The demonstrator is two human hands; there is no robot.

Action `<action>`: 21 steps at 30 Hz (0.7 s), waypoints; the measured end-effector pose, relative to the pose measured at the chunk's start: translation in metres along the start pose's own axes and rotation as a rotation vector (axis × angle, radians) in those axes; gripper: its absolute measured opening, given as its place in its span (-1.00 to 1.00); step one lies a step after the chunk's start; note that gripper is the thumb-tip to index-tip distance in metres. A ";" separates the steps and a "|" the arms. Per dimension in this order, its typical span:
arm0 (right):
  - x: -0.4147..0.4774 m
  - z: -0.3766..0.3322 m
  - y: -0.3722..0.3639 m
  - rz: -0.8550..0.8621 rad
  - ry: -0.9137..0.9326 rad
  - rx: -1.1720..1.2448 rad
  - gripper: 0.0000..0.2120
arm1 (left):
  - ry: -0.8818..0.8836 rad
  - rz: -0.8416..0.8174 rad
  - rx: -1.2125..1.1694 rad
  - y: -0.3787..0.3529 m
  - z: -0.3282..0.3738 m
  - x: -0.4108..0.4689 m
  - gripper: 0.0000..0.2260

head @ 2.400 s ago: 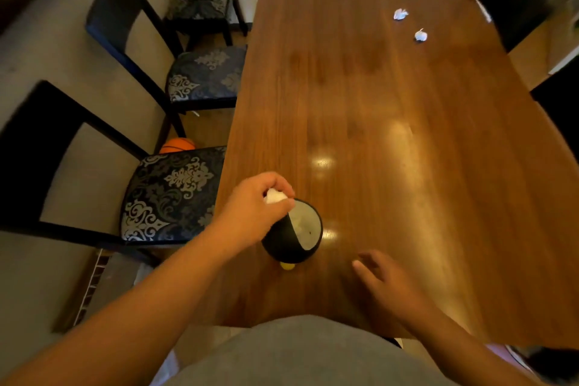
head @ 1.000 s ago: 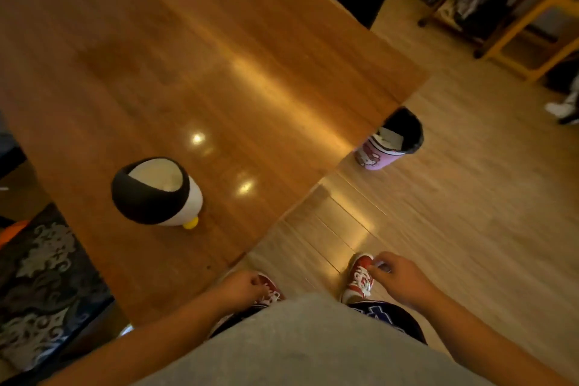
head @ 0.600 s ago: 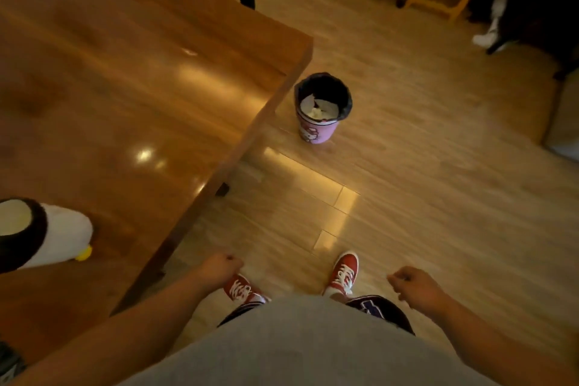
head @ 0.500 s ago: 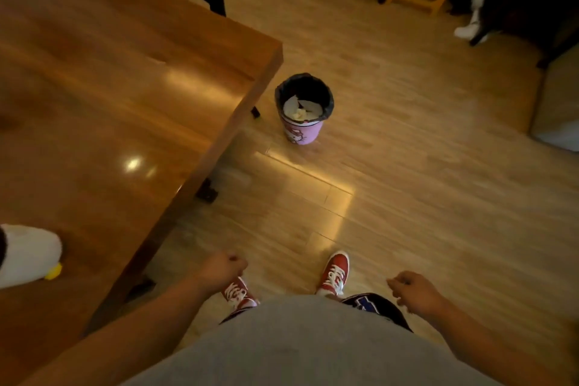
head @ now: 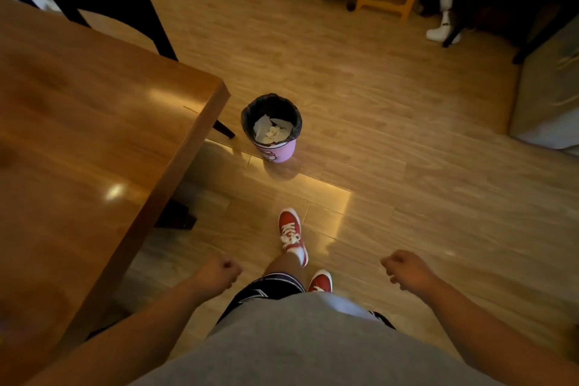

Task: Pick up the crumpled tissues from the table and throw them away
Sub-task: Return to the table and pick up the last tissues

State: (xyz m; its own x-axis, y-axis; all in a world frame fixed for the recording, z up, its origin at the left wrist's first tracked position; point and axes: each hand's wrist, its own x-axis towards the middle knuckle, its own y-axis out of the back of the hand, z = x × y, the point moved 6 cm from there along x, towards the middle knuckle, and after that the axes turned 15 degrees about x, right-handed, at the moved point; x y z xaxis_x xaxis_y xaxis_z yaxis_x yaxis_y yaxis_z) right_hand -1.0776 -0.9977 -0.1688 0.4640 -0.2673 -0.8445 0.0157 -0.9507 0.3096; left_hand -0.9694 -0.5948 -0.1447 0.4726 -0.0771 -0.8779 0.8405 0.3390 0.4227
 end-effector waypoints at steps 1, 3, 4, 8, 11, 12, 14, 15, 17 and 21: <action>0.008 -0.015 0.006 0.004 0.010 0.008 -0.76 | 0.007 -0.014 0.007 0.004 0.002 0.006 -0.82; 0.025 -0.049 0.016 0.001 0.027 0.026 -0.76 | 0.019 -0.031 0.020 0.015 0.008 0.022 -0.82; 0.035 -0.066 0.021 -0.005 0.037 0.036 -0.76 | 0.023 -0.033 0.017 0.021 0.013 0.031 -0.82; 0.074 -0.131 0.047 -0.008 0.060 0.051 -0.76 | 0.041 -0.039 0.039 0.058 0.040 0.076 -0.83; 0.096 -0.165 0.073 0.021 0.038 0.058 -0.76 | 0.029 -0.037 0.118 0.094 0.071 0.108 -0.80; 0.102 -0.174 0.084 0.038 0.032 0.071 -0.77 | 0.023 -0.034 0.141 0.108 0.086 0.117 -0.78; 0.110 -0.187 0.104 0.065 0.015 0.098 -0.78 | -0.002 -0.027 0.175 0.135 0.120 0.133 -0.75; 0.113 -0.190 0.114 0.078 0.001 0.112 -0.78 | -0.025 -0.016 0.194 0.148 0.139 0.141 -0.76; 0.119 -0.191 0.132 0.105 -0.038 0.127 -0.77 | -0.077 0.017 0.217 0.172 0.181 0.154 -0.79; 0.138 -0.188 0.169 0.137 -0.102 0.130 -0.72 | -0.148 0.038 0.159 0.206 0.269 0.180 -0.83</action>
State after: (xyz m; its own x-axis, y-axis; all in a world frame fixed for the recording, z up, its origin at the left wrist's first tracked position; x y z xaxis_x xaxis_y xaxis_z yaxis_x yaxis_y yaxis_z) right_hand -0.8444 -1.1653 -0.1506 0.3619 -0.4039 -0.8402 -0.1590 -0.9148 0.3713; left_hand -0.6399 -0.7907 -0.1554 0.5284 -0.2078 -0.8232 0.8472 0.1927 0.4951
